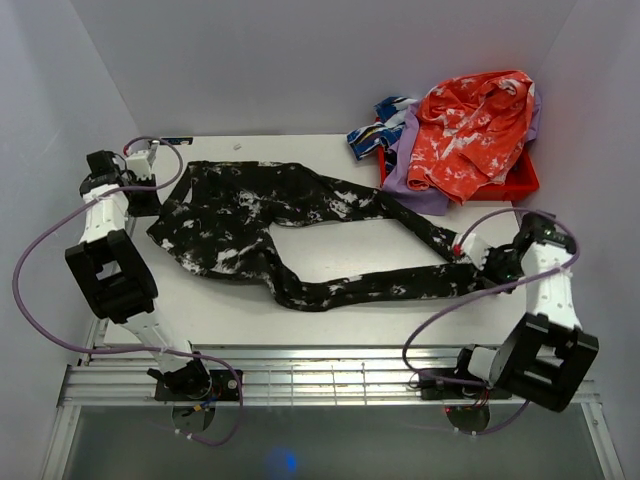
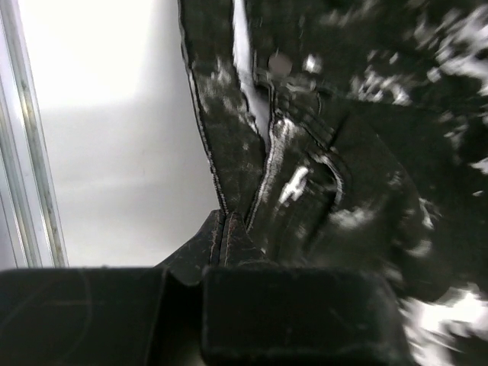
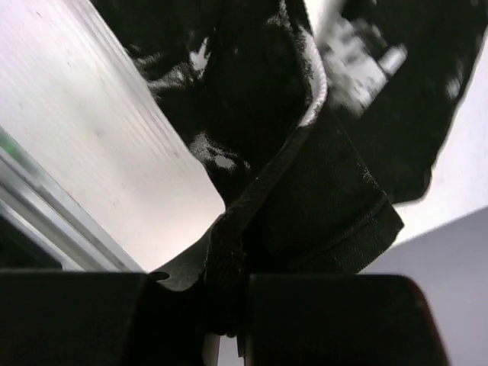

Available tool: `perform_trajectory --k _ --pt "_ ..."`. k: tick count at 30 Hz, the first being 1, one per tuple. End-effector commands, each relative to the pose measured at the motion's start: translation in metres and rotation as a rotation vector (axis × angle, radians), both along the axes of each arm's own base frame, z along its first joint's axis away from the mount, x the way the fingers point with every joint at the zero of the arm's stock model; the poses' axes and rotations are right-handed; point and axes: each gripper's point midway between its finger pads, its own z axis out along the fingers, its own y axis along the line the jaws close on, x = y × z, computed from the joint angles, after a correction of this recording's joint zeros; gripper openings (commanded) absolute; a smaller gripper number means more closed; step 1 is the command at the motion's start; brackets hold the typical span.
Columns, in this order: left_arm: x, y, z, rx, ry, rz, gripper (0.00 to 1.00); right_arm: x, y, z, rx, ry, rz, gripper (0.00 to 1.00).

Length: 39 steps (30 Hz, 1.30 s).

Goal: Fold and stack the trousers
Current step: Flatten the trousers out

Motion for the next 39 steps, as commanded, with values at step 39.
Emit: perform_trajectory --k 39 --pt "-0.09 0.037 -0.026 0.36 0.121 -0.059 0.0 0.01 -0.148 0.019 0.08 0.165 -0.453 0.08"
